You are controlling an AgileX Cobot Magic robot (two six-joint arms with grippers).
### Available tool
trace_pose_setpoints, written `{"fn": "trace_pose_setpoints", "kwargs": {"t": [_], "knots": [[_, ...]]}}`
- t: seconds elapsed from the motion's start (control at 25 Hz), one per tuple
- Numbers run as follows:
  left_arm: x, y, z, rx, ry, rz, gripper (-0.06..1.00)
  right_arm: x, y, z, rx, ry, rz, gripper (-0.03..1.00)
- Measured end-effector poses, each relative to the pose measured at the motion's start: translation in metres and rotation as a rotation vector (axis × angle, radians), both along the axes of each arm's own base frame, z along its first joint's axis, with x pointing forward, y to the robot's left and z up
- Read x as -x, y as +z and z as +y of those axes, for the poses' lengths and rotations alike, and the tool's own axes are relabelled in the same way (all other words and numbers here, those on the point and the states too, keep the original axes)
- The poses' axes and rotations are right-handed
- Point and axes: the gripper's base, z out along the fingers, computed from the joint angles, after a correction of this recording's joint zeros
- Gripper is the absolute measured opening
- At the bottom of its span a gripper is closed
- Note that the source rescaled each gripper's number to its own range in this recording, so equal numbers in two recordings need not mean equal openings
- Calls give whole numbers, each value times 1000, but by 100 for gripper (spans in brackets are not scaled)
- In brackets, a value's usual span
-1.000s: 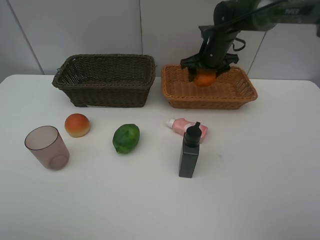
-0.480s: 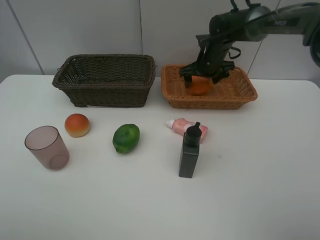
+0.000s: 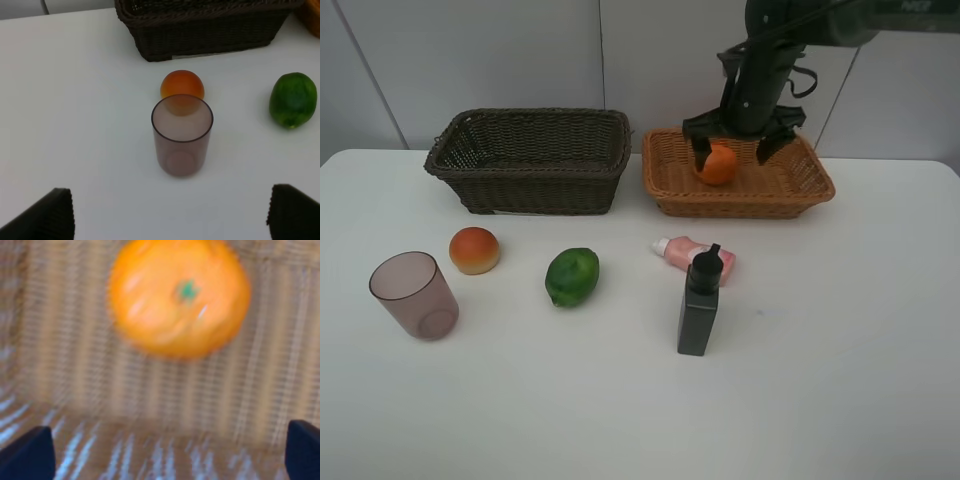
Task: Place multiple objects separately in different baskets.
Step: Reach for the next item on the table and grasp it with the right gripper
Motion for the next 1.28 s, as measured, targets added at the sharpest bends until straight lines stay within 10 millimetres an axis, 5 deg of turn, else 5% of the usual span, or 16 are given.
{"fn": "trace_pose_setpoints", "kwargs": {"t": [0.32,0.84,1.28], "knots": [[0,0,0,0,0,0,100,53,29,33,-32,32,105,100],[0,0,0,0,0,0,100,144,48,35,-59,-53,101,100],[0,0,0,0,0,0,100,182,19,57,-53,-125,161,100]]}}
